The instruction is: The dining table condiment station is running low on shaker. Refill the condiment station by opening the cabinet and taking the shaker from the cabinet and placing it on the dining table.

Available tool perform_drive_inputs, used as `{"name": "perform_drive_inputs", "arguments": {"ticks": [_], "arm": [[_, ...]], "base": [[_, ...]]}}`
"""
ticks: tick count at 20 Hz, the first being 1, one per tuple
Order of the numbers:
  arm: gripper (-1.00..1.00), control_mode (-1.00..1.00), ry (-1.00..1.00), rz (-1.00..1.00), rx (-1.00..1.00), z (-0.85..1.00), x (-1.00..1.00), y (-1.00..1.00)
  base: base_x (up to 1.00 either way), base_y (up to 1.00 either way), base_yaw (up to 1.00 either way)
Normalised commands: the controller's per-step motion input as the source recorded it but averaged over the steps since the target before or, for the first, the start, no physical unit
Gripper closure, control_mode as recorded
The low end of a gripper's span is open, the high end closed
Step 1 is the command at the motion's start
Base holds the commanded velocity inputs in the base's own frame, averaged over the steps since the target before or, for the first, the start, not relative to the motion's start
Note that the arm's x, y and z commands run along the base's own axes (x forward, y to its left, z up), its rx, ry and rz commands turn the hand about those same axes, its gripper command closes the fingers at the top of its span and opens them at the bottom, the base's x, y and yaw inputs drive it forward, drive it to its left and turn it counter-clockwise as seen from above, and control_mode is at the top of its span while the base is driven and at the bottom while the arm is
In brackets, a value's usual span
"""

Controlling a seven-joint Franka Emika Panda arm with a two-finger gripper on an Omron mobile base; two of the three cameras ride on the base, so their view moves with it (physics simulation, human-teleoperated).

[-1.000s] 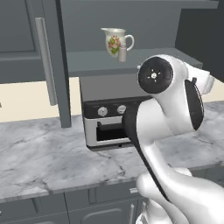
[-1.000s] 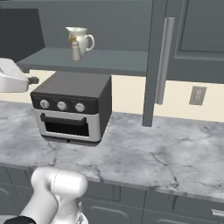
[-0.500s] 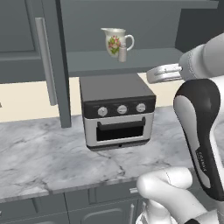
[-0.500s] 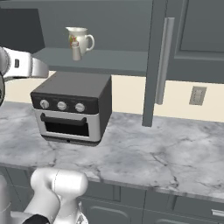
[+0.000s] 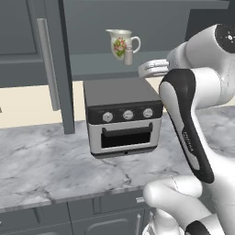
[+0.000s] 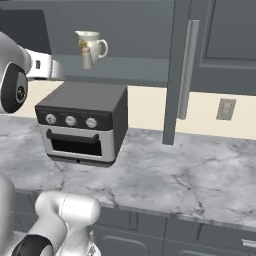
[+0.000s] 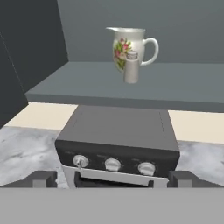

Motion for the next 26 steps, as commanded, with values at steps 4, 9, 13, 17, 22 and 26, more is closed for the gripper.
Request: {"name": "perform_drive_inputs", "arguments": {"ticks": [4, 9, 13, 17, 22, 26], "arm": [[-1.0, -1.0, 0.01, -0.16, 0.0, 0.01, 0.59, -0.32], [-1.0, -1.0, 0.1, 0.0, 0.01, 0.08, 0.46, -0.17], [-1.0, -1.0, 0.09, 0.0, 0.0, 0.0, 0.54, -0.02], [-1.0, -1.0, 0.01, 0.0, 0.0, 0.0, 0.45, 0.0], [-1.0, -1.0, -0.06, 0.0, 0.0, -0.17, 0.36, 0.02], [-1.0, -1.0, -0.02, 0.0, 0.0, -0.01, 0.49, 0.01]], "base": [[0.0, 0.0, 0.0], [0.0, 0.0, 0.0], [0.0, 0.0, 0.0], [0.0, 0.0, 0.0], [0.0, 0.0, 0.0], [0.0, 0.0, 0.0]]}}
